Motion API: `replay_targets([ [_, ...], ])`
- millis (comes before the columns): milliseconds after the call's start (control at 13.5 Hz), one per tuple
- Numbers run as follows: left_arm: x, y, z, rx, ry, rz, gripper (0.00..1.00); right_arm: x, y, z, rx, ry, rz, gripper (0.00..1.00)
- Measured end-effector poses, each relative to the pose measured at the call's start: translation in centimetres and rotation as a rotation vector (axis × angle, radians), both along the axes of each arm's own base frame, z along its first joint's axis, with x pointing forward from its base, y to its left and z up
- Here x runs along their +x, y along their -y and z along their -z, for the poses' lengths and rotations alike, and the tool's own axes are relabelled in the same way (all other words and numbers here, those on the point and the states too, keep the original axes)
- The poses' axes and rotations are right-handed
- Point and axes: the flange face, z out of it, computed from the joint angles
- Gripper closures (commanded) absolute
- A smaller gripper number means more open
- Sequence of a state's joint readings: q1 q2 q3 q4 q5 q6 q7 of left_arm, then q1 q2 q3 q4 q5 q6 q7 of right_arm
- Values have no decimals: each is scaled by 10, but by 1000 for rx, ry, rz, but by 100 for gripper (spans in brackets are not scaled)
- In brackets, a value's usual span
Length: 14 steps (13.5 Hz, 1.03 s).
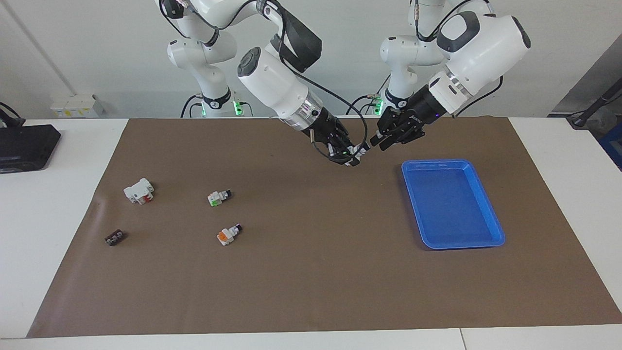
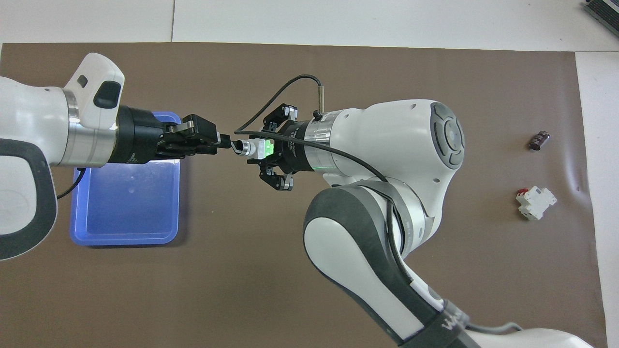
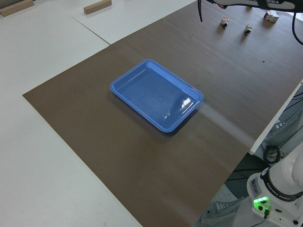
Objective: Turn and place switch with both arms
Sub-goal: 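Bring the switch toward the left gripper while the left gripper reaches it, then close the left gripper on the switch end held by the right gripper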
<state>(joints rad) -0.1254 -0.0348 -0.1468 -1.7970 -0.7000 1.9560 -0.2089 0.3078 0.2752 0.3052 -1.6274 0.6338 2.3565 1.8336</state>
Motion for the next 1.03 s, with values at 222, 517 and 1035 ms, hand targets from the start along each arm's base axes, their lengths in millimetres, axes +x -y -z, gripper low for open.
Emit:
replay_targets([
  [222,-2,4,0,-18,-61,-68,67,0,0,1,-1,-1,0,100],
  [517,-6,14,6,-33,-137,-179,69,0,0,1,-1,-1,0,100],
  [1035,-14,24,9,-60,-180,-263,78,0,1,2,-3,-3,1,100],
])
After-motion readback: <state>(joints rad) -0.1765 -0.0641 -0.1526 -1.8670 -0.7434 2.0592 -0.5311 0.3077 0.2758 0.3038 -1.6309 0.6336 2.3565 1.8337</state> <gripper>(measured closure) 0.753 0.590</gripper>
